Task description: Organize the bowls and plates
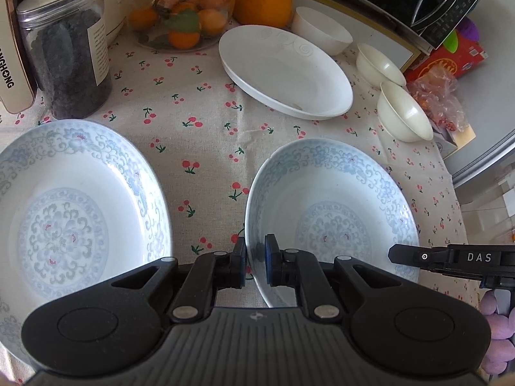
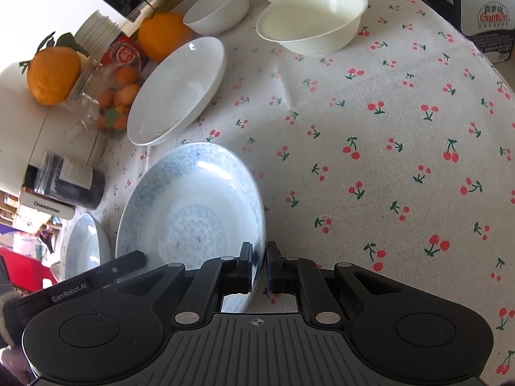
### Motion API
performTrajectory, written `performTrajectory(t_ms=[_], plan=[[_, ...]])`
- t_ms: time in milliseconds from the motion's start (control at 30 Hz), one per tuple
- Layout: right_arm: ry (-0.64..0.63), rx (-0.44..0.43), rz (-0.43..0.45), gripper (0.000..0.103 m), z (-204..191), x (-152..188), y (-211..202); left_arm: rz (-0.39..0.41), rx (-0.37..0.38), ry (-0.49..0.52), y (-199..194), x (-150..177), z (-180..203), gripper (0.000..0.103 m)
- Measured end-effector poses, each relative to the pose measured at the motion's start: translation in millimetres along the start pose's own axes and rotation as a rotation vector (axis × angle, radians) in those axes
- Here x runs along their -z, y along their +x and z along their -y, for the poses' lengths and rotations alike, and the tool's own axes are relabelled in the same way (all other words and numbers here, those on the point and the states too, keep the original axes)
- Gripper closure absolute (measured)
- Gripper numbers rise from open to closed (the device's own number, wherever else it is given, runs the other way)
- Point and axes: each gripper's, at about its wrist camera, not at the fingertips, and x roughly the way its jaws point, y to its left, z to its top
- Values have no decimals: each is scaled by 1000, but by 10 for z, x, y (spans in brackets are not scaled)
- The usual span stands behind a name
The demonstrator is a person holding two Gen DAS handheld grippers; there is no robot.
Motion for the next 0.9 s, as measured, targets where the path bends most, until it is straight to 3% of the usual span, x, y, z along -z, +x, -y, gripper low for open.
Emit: performTrajectory(t_ms=[333,433,533,567,600,667,733,800,900], plan=[[-6,4,-11,91,-29,-24,-2,-27,11,-6,16,-44,-17,91],[-2,10,-1,91,-38,-34,-27,-26,-5,5,-6,-38,-2,80],[6,26,10,70,-53,-50,-76,-30,-31,34,-28,-29,26,64],[2,27,20,57,-67,-52,-99,-28,-43,38,-40,-26,35,55],[-7,26,31,46,-87,-54,-126,-25,-44,41,-57,-26,39,53],[-34,27,53,31,-140,-61,-182,-19,-35,42,-100,-27,47,38],[-70,35,71,24,-211,-60,-225,-1,-33,45,-167,-27,60,25],[-118,50,86,17,-306,-56,-252,20,-18,58,-246,-29,74,20],[-228,78,130,15,-496,-26,-300,59,-13,86,-377,-27,79,6]])
